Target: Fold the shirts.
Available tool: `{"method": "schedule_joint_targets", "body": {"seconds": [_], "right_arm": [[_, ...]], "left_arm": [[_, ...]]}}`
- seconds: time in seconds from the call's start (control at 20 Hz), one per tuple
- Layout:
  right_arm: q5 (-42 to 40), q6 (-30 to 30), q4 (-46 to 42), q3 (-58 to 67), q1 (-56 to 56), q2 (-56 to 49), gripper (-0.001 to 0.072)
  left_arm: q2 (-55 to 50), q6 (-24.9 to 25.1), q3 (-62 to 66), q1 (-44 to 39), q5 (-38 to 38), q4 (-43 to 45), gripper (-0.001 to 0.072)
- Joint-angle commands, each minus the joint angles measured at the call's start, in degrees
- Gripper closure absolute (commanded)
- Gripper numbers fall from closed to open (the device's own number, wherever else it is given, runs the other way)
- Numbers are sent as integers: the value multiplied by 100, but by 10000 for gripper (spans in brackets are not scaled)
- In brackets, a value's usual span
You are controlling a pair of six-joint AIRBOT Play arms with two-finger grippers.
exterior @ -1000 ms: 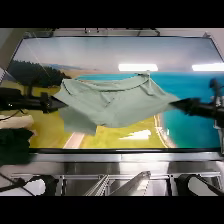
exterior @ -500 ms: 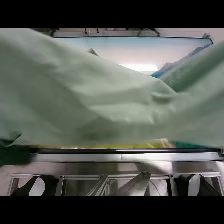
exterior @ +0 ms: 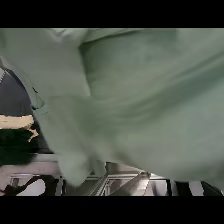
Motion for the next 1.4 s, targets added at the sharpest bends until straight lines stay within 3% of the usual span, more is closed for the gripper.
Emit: {"method": "schedule_joint_targets", "body": {"seconds": [0.0,0.1,0.2,0.4,0.55,0.75,0.9,1.1,1.35], "right_arm": [[-164,153,-1073,-732,1335,-1252,694],[-931,146,-1410,-1322,1853,-2022,695],[-1574,85,-1410,-1561,2085,-2983,695],[-1620,-334,-481,-1499,2085,-4653,695],[-1888,-348,-446,-1285,2092,-5027,696],[-2275,-369,-472,-1187,2092,-5027,696],[-2232,-476,-682,-1191,2096,-5031,695],[-2225,-435,-1161,-1248,2096,-5034,695],[-1790,-433,-1178,-1351,2105,-5521,695]], "left_arm": [[-1270,487,-595,-170,-640,7,685],[-2269,566,-136,-369,-870,476,685],[-3510,323,704,-590,-938,863,685],[-5193,-111,1779,-671,-1207,892,692],[-5237,140,1351,-560,-2061,894,691],[-5215,555,1261,-494,-2170,898,690],[-5217,542,1259,-498,-1991,1126,690],[-5248,179,1235,-654,-1832,2494,690],[-5396,177,1233,-907,-1974,2909,689]]}}
